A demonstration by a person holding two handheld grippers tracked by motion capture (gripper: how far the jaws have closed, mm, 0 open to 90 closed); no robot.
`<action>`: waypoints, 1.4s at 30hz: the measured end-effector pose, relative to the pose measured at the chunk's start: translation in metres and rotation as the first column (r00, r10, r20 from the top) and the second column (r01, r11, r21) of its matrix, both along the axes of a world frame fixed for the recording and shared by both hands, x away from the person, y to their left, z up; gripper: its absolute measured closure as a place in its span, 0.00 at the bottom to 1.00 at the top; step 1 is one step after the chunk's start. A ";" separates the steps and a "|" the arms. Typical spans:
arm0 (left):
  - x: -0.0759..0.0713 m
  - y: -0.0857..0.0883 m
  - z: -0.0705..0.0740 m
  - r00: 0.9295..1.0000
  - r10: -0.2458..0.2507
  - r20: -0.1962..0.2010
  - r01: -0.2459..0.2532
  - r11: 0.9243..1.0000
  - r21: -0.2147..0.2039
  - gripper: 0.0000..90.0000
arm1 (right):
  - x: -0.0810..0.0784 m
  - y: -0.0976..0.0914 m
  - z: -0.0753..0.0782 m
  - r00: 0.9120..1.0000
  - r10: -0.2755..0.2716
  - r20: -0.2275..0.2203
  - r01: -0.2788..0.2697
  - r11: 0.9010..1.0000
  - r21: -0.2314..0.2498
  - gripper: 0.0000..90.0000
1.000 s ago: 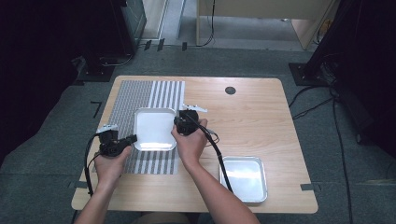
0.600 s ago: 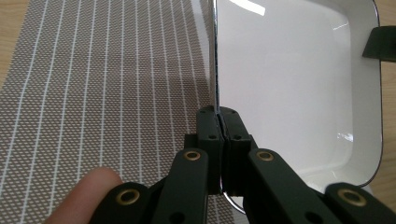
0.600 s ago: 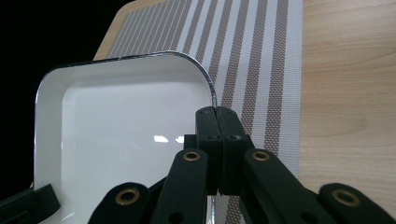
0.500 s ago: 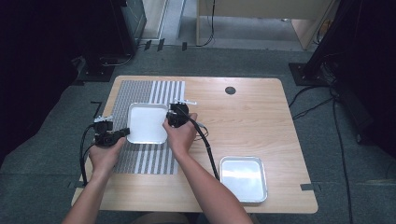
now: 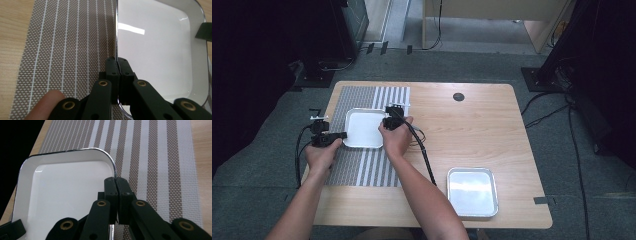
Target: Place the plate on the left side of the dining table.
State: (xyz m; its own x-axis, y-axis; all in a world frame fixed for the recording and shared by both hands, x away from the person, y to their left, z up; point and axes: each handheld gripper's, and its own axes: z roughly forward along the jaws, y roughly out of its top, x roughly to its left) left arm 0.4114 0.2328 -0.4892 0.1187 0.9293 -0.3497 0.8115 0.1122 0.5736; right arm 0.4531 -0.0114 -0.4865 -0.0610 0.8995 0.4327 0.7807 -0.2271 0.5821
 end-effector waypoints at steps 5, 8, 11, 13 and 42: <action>0.011 0.004 -0.002 1.000 0.002 -0.018 -0.002 1.000 0.000 1.00 | 0.009 0.006 -0.007 1.000 -0.001 -0.001 0.001 0.999 -0.035 0.98; 0.015 0.005 -0.002 1.000 0.010 -0.022 -0.010 1.000 0.003 1.00 | 0.013 0.010 -0.009 1.000 0.002 0.002 -0.001 0.999 -0.045 0.97; 0.018 0.005 -0.003 1.000 0.007 -0.025 -0.007 1.000 0.006 1.00 | 0.016 0.011 -0.011 1.000 0.001 -0.002 -0.002 0.999 -0.048 0.97; 0.020 0.004 -0.005 1.000 0.011 -0.024 -0.011 1.000 0.003 1.00 | 0.018 0.011 -0.012 1.000 0.002 0.000 -0.002 0.999 -0.052 0.97; 0.017 0.012 0.012 0.998 0.030 0.052 -0.027 0.998 -0.053 0.17 | 0.016 -0.013 -0.003 0.985 0.083 0.153 -0.069 0.993 -0.098 0.55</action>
State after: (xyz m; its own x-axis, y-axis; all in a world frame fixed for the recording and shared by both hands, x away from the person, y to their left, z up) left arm 0.4282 0.2447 -0.4775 0.1118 0.9132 -0.3918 0.7764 0.1658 0.6080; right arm 0.4688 -0.0244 -0.4893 -0.1910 0.9253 0.3276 0.6912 -0.1102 0.7142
